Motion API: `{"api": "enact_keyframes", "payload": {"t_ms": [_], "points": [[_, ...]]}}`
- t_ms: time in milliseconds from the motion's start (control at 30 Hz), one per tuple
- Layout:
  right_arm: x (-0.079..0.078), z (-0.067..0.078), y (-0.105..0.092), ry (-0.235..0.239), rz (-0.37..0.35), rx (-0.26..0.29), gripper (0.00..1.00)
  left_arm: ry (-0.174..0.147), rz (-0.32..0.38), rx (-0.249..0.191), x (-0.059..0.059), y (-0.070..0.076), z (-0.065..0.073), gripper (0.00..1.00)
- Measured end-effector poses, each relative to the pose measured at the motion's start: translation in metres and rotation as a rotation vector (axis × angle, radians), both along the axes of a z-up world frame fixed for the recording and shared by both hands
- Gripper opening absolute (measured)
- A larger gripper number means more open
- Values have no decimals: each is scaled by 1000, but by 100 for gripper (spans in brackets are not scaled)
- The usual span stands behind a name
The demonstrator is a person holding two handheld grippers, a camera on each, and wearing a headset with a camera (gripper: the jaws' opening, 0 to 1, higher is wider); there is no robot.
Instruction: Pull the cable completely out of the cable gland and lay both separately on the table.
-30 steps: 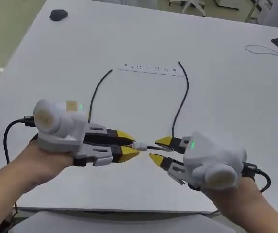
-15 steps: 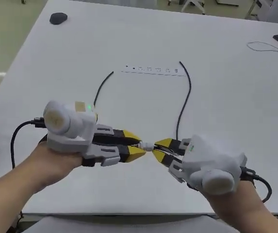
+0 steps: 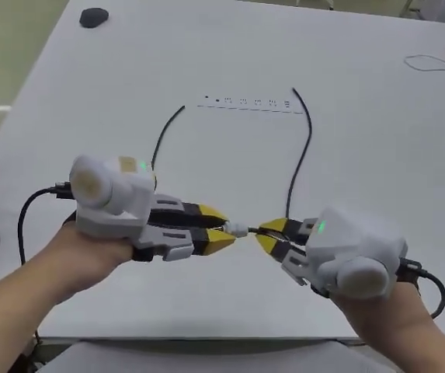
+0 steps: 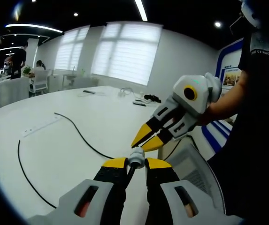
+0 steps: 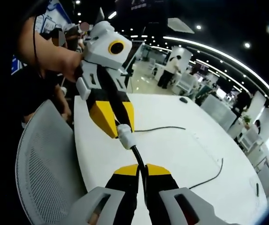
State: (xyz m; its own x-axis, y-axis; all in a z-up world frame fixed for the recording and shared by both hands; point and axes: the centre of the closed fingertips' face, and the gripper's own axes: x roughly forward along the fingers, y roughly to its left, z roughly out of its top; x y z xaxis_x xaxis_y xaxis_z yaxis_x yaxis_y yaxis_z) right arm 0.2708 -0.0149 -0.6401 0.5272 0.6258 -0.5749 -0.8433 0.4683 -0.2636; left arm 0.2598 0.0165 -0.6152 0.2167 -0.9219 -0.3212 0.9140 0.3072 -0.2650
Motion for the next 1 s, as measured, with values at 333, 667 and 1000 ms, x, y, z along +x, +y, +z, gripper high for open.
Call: {"api": "enact_keyframes", "payload": {"t_ms": [333, 667, 1000], "points": [[5, -14, -20, 106, -139, 56, 0, 8, 7, -13, -3, -2, 1, 14], [13, -42, -54, 247, -325, 104, 0, 12, 11, -26, -8, -4, -1, 14], [18, -62, -80, 349, -477, 144, 0, 10, 12, -6, -11, -9, -9, 15]]}}
